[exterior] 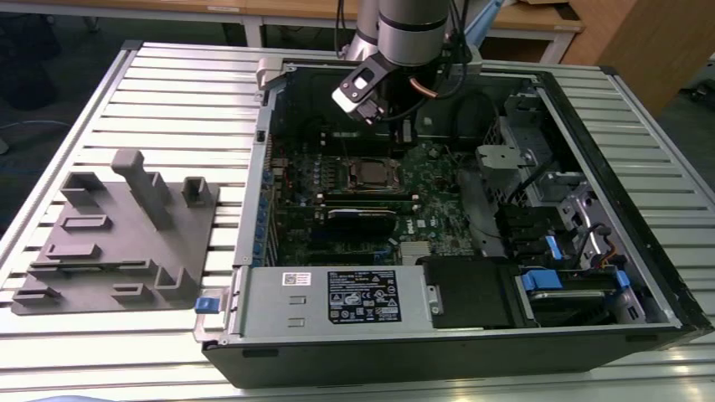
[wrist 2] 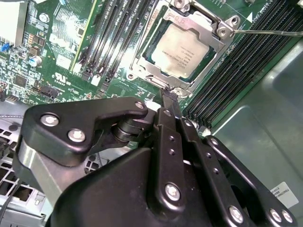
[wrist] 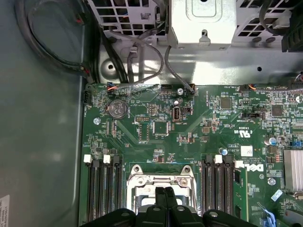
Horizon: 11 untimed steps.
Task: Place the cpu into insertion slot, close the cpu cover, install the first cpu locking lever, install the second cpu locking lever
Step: 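Close the cpu cover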
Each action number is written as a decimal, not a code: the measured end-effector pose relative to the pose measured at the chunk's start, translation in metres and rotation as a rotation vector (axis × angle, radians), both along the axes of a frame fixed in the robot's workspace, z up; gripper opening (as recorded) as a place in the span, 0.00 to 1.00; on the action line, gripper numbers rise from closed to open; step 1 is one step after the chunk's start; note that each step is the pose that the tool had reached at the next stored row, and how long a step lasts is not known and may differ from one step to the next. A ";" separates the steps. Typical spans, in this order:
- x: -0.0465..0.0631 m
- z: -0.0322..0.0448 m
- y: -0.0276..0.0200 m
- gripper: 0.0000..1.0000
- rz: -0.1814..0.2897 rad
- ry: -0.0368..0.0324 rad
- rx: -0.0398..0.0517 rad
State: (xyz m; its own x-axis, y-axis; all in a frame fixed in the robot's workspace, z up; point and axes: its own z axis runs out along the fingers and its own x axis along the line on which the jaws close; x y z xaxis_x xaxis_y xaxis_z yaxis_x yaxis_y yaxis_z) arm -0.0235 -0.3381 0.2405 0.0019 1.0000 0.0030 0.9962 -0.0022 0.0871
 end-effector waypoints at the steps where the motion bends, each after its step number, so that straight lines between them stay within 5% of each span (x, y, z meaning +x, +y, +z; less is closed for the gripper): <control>1: 0.000 0.0000 0.0000 0.11 0.003 -0.0001 0.0001; 6: 0.000 -0.0001 0.0000 0.11 0.034 0.0000 0.0001; 11: 0.000 -0.0003 0.0000 0.11 0.122 0.0000 0.0000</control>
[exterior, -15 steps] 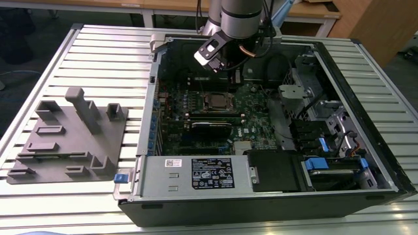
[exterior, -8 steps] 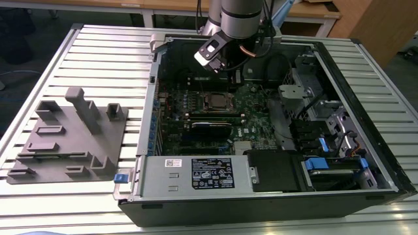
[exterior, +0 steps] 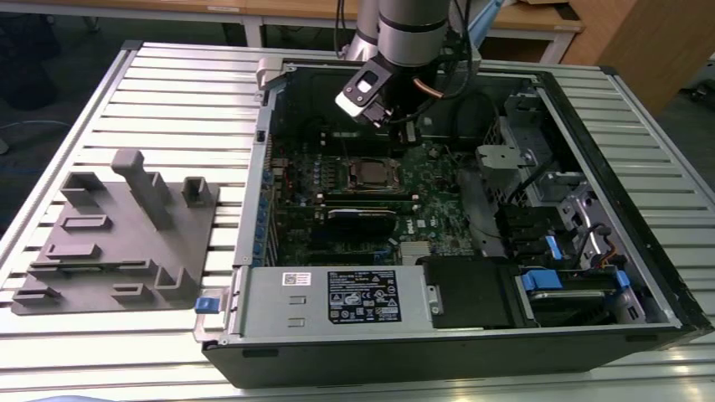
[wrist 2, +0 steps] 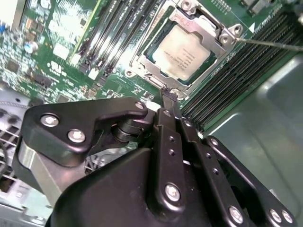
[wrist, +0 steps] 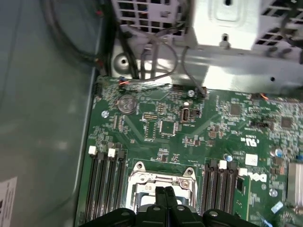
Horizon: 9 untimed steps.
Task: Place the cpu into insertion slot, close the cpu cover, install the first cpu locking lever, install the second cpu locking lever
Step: 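Close the cpu cover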
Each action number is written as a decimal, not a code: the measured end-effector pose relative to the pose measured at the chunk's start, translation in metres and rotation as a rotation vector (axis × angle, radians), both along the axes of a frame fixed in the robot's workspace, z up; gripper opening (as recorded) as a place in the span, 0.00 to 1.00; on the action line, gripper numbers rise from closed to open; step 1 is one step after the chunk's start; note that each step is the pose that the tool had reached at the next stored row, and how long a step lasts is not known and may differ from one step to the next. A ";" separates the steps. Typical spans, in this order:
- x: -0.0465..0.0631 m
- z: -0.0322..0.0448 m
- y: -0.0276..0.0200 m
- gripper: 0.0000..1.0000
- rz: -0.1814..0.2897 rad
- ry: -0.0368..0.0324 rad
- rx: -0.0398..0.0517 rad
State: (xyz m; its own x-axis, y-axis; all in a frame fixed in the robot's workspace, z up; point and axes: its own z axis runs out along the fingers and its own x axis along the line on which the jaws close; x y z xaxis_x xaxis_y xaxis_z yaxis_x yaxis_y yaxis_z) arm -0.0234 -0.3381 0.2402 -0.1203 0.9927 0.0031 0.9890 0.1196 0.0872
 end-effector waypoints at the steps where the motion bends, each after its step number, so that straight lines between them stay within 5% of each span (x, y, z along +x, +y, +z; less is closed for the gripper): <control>1: 0.000 -0.0001 0.0000 0.11 0.018 0.0000 0.0000; 9: 0.000 -0.0005 0.0000 0.11 0.165 0.0000 0.0000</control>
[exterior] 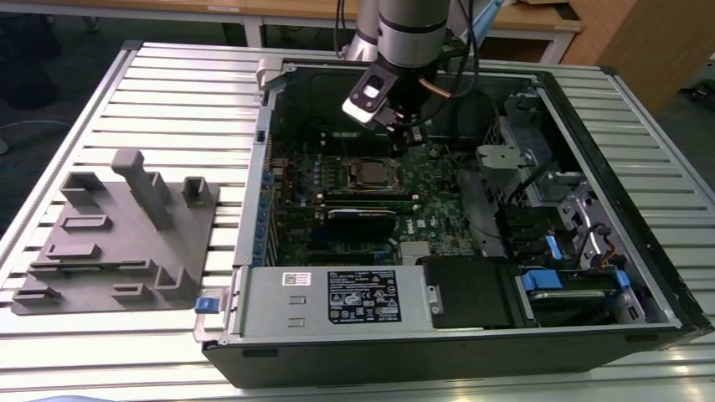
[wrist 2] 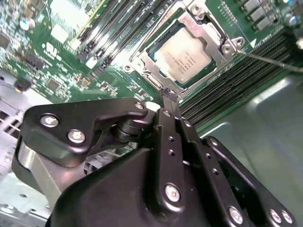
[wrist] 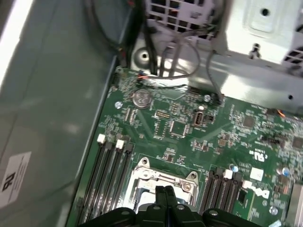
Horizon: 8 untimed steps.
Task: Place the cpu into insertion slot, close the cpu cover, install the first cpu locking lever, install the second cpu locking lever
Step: 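Close the cpu cover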
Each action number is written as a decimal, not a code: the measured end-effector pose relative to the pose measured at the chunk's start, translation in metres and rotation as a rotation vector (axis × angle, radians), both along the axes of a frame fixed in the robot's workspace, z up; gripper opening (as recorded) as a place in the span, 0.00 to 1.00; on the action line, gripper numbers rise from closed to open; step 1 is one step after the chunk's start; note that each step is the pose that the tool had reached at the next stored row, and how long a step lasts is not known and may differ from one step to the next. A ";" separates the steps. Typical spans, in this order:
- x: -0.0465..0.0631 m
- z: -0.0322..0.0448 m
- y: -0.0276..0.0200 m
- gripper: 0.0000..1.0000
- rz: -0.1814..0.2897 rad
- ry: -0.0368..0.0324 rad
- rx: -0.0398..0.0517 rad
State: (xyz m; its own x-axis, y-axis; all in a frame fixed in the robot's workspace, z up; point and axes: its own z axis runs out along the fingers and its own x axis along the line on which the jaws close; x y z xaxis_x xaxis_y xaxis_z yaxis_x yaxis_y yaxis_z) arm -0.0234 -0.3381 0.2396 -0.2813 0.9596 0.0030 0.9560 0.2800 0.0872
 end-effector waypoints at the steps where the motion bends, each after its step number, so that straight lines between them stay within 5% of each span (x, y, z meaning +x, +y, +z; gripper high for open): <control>1: 0.000 -0.0001 0.0000 0.11 0.018 0.0000 -0.0001; 8: 0.000 -0.0007 0.0000 0.11 0.145 0.0000 -0.0021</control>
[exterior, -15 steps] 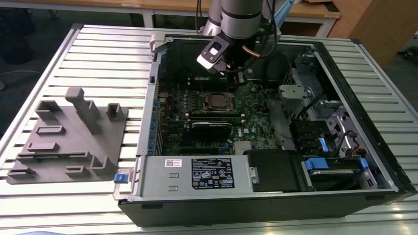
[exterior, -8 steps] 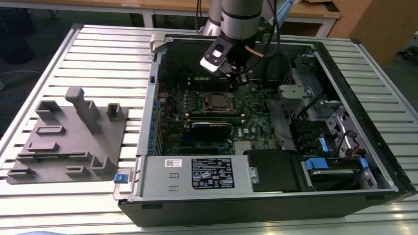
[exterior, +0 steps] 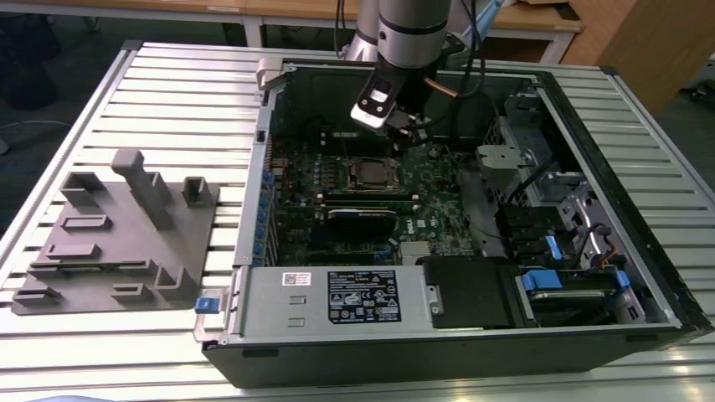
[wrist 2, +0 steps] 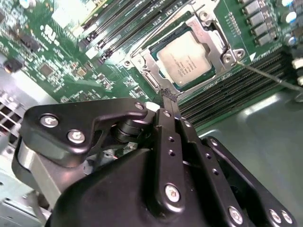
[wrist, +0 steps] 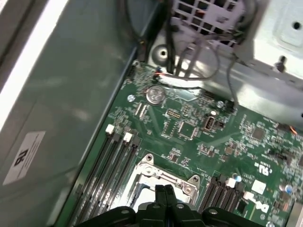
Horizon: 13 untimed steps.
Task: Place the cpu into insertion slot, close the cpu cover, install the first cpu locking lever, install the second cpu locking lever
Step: 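Close the cpu cover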
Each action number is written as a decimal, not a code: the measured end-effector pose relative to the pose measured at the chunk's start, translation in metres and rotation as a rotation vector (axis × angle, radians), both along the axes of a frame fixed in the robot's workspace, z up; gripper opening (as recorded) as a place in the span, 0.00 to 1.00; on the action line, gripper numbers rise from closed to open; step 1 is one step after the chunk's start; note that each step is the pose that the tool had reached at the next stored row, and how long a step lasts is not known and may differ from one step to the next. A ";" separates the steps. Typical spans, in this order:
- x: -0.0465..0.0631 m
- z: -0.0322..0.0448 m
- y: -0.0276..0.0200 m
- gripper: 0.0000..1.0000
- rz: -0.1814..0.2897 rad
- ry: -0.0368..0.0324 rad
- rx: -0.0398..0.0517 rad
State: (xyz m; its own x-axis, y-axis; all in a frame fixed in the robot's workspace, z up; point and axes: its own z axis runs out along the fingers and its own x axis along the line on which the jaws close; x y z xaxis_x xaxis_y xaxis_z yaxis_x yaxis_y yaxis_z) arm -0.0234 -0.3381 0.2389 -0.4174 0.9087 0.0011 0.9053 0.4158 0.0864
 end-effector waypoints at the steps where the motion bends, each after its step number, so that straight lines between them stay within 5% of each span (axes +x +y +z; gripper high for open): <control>1: 0.000 -0.0001 0.0000 0.11 0.018 0.0000 -0.0002; 13: 0.000 -0.0002 0.0000 0.11 0.066 0.0001 -0.0007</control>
